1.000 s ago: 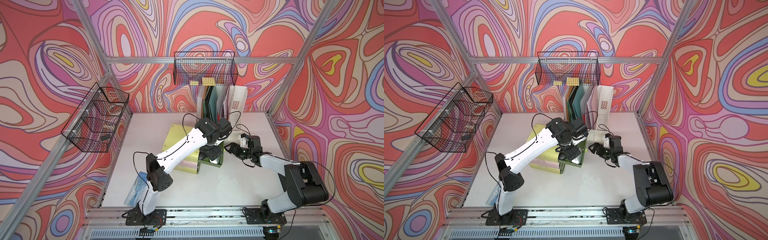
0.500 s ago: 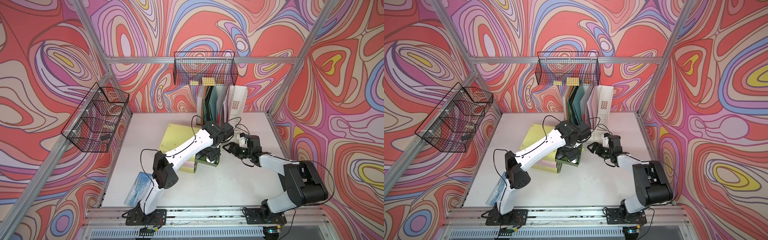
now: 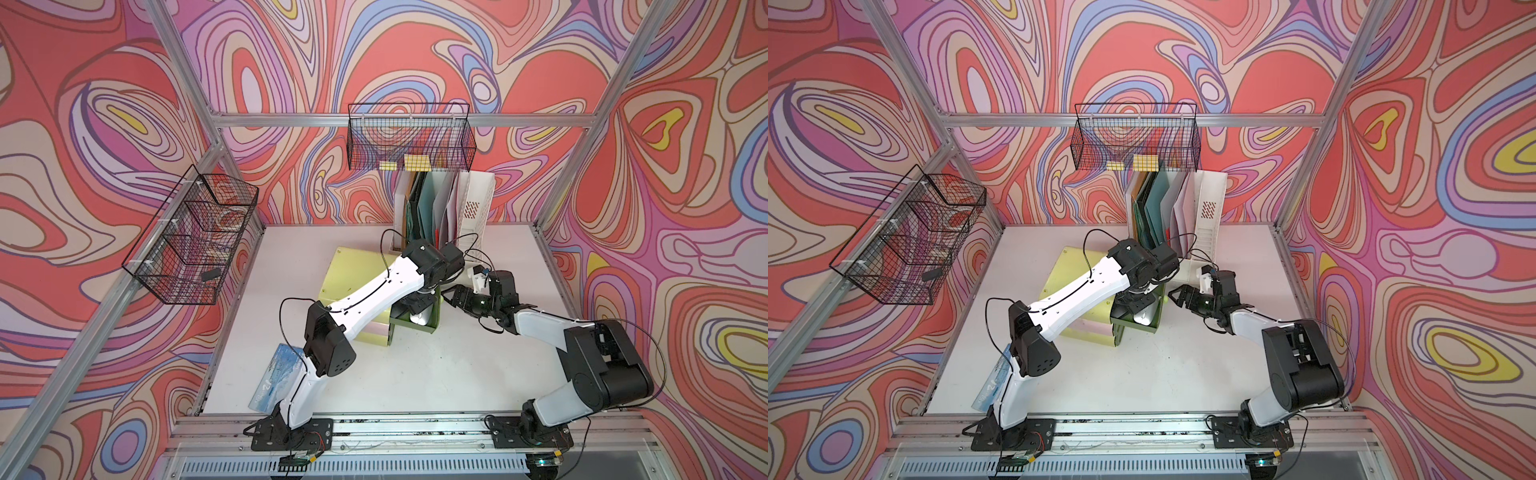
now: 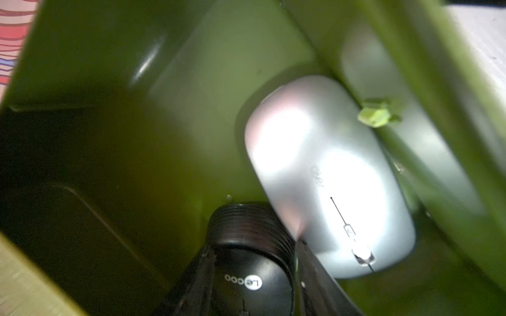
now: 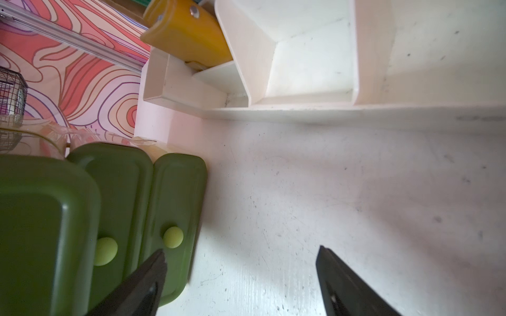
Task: Take the mice out of the drawer
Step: Pick up the mouse from the drawer.
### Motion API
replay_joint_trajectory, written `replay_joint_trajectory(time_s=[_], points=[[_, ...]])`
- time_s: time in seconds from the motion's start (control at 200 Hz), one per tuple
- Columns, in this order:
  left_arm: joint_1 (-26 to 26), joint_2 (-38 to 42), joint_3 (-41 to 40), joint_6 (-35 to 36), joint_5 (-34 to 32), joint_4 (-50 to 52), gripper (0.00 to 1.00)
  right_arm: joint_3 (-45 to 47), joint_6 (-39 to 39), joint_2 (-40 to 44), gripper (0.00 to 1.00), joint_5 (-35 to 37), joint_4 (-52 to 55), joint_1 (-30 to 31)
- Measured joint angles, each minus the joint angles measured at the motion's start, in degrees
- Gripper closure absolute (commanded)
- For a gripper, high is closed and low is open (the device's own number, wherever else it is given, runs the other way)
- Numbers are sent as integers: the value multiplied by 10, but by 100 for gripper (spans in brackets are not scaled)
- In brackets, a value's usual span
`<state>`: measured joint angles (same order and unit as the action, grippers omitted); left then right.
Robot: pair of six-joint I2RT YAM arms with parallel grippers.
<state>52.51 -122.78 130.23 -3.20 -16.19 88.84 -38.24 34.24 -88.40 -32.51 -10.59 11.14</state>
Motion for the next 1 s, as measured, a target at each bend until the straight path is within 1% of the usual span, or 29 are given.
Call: replay_joint_trajectory(time_s=[0.055,0.105,0.13,0.185,0.275,0.31,0.366,0.436,0.476,0.546,0.586,0.671,0.761,0.871,0.961,1.001], points=[[0,3,-7,0,-2,-4,54,0,0,0,11,0,-2,1],[0,8,-14,2,-3,-9,53,0,0,0,11,0,-2,2],[0,9,-17,2,-3,-11,51,0,0,0,11,0,-2,2],[0,12,-24,3,-5,-15,43,0,0,0,11,0,-2,2],[1,15,-36,2,-10,-16,41,0,0,0,11,0,-2,2],[1,16,-41,2,-17,-16,39,0,0,0,11,0,-2,2],[1,17,-48,2,-25,-16,32,0,0,0,11,-1,-2,2],[1,20,-54,3,-31,-15,31,0,0,0,11,-1,-2,3],[1,20,-56,3,-35,-12,34,0,0,0,11,-1,-2,3],[0,20,-57,2,-41,-7,47,0,0,0,11,-1,-3,4],[-1,20,-59,2,-49,-4,53,0,0,0,11,-1,-3,5],[-3,20,-59,2,-55,-8,61,0,0,0,11,-1,-4,6],[-7,20,-56,2,-55,-12,65,0,0,0,11,-1,-5,6],[-10,21,-53,2,-52,-13,73,0,0,0,11,-1,-6,6],[-12,24,-52,3,-43,-14,77,0,0,-2,11,-1,-6,6],[-13,26,-52,3,-38,-14,76,0,0,-3,11,-1,-6,6]])
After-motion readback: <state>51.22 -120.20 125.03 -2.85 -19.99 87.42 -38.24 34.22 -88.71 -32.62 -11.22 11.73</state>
